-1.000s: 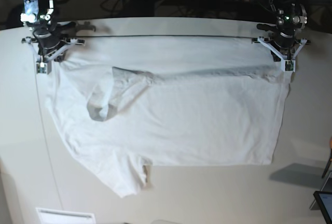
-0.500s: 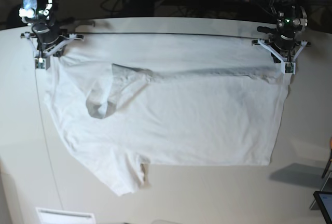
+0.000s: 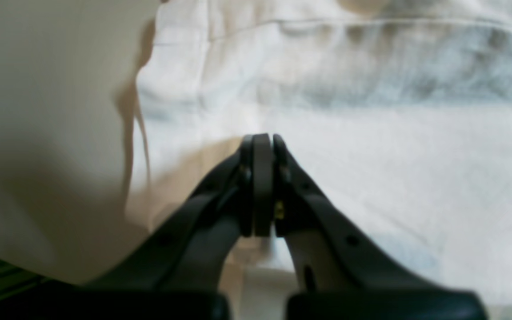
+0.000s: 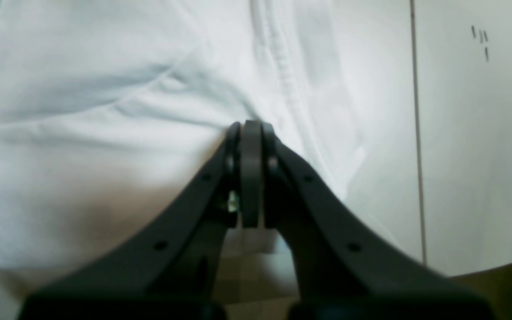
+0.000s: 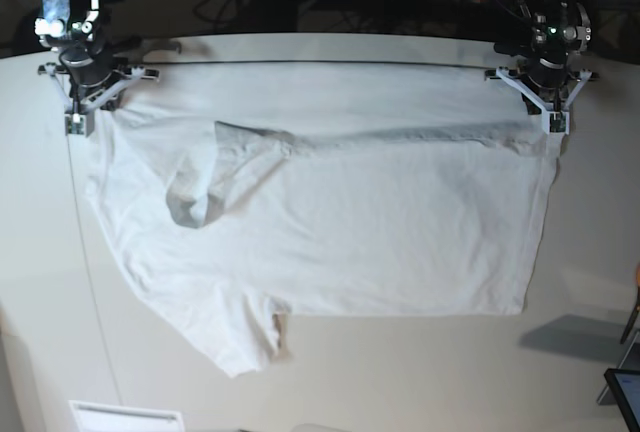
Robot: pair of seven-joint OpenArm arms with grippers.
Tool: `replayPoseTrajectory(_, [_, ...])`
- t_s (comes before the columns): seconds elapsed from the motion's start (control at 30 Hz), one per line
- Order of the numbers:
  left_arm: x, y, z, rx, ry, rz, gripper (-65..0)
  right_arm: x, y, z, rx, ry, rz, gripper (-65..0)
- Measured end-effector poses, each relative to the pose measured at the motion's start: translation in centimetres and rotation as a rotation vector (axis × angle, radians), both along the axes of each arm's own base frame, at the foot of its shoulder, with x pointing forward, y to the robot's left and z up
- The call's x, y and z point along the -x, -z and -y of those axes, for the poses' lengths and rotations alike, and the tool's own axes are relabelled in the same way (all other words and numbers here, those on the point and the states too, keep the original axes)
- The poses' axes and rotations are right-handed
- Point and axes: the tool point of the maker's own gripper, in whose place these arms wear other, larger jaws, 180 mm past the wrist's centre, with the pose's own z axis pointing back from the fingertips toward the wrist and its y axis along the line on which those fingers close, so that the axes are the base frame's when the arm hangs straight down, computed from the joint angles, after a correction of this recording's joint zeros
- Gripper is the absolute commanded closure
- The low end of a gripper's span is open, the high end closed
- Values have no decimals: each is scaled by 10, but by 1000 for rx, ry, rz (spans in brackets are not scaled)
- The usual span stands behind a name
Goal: Fold the T-shirt properly
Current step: 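Drag the held shoulder edge with both grippers toward the arms, then release the shoulder edge and move both grippers to the shirt's hem corners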
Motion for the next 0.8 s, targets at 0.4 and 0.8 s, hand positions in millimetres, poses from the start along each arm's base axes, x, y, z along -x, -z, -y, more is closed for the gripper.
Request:
replayPoseTrajectory(0.4, [-15,-37,4,-67,23,36,0,-22,-27,-2,10,-3,85,-15])
replayPoseTrajectory(0.8, [-67,-90,-39,-118,-82,200,0,-135,-97,-25,3,-185,408,-23])
